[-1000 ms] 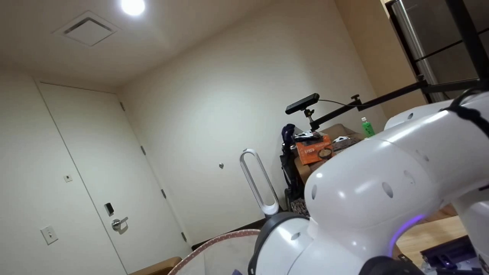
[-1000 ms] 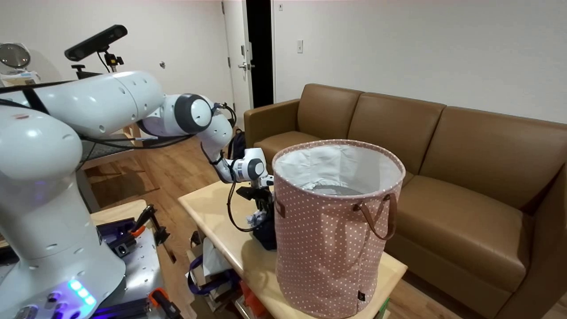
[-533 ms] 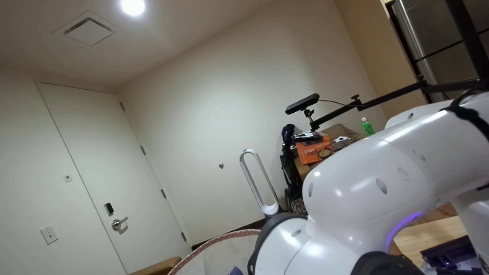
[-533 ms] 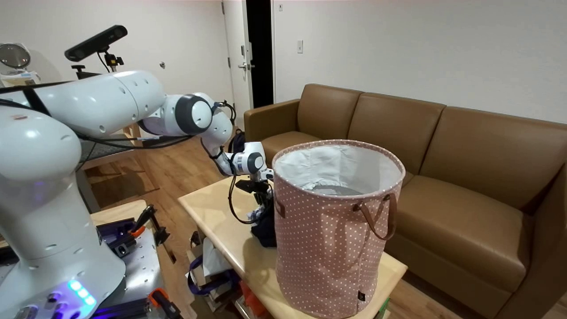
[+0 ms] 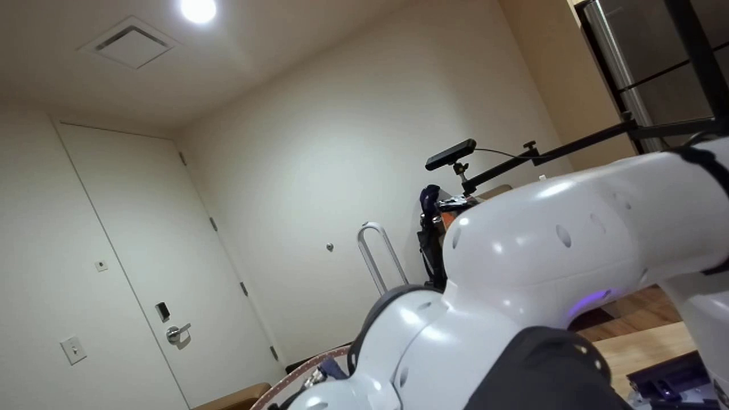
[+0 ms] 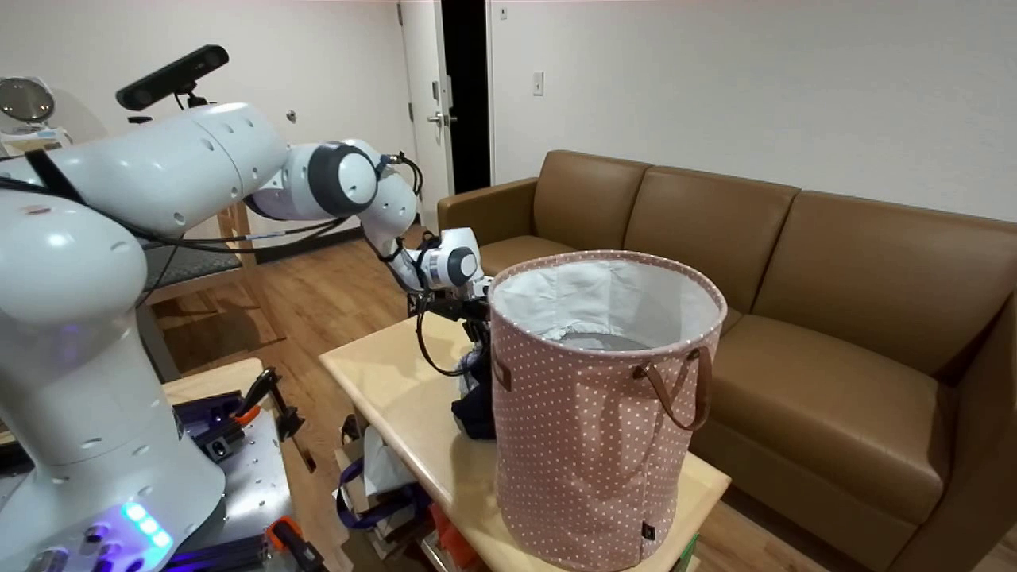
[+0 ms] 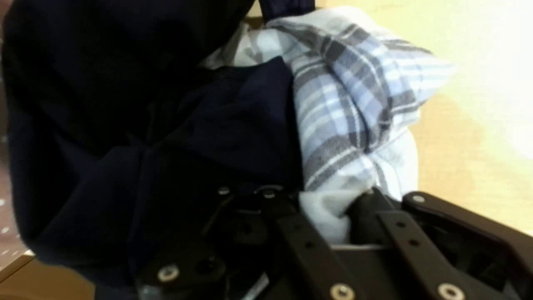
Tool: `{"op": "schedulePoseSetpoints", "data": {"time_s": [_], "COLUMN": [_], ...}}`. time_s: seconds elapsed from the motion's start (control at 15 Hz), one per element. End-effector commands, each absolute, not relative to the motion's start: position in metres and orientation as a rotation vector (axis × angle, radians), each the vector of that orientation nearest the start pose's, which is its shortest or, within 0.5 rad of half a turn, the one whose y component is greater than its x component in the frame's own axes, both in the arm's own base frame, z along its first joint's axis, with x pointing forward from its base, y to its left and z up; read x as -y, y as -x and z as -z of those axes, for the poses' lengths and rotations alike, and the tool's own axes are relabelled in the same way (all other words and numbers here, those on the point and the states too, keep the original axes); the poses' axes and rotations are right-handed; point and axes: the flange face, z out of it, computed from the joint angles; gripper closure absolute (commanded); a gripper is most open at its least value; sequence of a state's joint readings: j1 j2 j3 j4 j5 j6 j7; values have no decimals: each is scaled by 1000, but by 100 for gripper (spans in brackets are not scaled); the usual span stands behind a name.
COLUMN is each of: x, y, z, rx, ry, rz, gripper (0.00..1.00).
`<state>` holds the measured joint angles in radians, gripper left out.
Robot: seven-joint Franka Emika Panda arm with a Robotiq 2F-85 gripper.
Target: Put the clothes in the bag
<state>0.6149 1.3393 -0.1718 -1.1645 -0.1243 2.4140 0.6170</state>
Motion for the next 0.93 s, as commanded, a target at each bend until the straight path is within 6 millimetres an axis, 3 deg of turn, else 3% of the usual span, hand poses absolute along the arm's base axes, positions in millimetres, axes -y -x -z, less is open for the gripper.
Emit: {"op": "schedulePoseSetpoints", "data": {"time_s": [0.0, 0.07, 0.13, 0.27, 0.47, 0.6, 0.67, 0.87], "x": [-333, -336, -336, -342, -341, -336, -331, -332], "y": [-614, -611, -629, -622, -617, -614, -608, -603], "z": [-21, -32, -6, -24, -27, -62, -91, -134], "rx": [-74, -94, -30, -61, -91, -176, -278, -479], "ry": [3372, 3354, 3363, 3351, 3375, 3347, 3306, 3208], "rz": [310, 388, 292, 359, 365, 465, 543, 739], "gripper": [93, 93, 87, 87, 93, 93, 93, 93]}}
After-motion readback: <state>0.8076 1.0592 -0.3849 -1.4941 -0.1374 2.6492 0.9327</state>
